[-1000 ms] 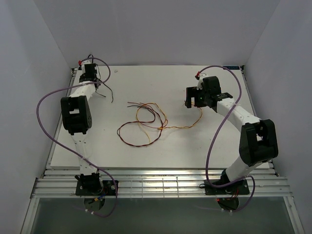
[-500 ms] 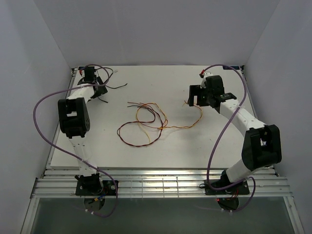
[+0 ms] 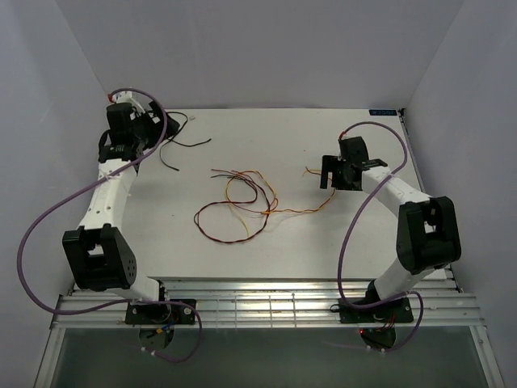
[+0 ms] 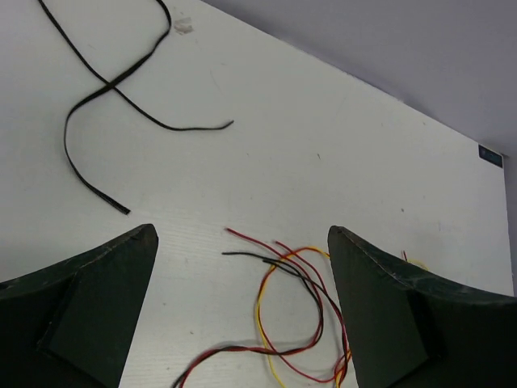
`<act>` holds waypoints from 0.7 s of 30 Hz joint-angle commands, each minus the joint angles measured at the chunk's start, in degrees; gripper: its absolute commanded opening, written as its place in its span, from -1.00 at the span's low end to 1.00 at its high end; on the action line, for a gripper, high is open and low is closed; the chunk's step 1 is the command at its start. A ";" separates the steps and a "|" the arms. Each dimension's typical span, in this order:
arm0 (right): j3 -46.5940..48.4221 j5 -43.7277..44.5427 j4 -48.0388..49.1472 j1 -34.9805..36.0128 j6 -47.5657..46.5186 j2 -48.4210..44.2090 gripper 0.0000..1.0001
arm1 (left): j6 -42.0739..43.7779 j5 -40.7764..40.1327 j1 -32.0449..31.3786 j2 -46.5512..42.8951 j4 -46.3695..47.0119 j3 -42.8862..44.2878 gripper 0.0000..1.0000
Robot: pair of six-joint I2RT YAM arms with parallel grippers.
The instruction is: Untangle the cables
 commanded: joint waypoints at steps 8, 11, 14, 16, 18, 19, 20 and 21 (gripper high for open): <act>5.78 3.30 2.98 -1.98 -0.25 14.57 0.67 | -2.21 11.97 -2.18 -4.56 2.38 -8.30 0.96; 5.79 1.20 5.43 -2.50 0.01 16.43 0.33 | -2.47 12.41 -2.89 -5.09 3.08 -8.91 0.96; 4.82 -1.18 7.98 -2.59 -0.25 17.04 -0.48 | -2.47 12.50 -3.15 -4.91 3.26 -8.83 0.96; 4.73 -2.49 8.43 -2.68 -1.12 17.22 -0.84 | -2.47 12.67 -3.24 -4.83 3.26 -8.65 0.96; 4.47 -3.72 9.57 -2.77 -2.00 16.96 -0.85 | -2.30 13.11 -3.24 -4.65 3.34 -8.56 0.96; 4.03 -5.91 10.10 -2.77 -3.05 16.08 -0.85 | -2.30 13.11 -3.24 -4.56 3.35 -8.56 0.96; 3.60 -7.41 11.75 -2.77 -3.76 15.38 -0.85 | -2.30 13.29 -3.24 -4.21 3.26 -8.56 0.96; 3.07 -10.21 13.08 -2.77 -4.72 14.33 -0.85 | -2.30 13.90 -3.24 -4.04 3.43 -8.56 0.96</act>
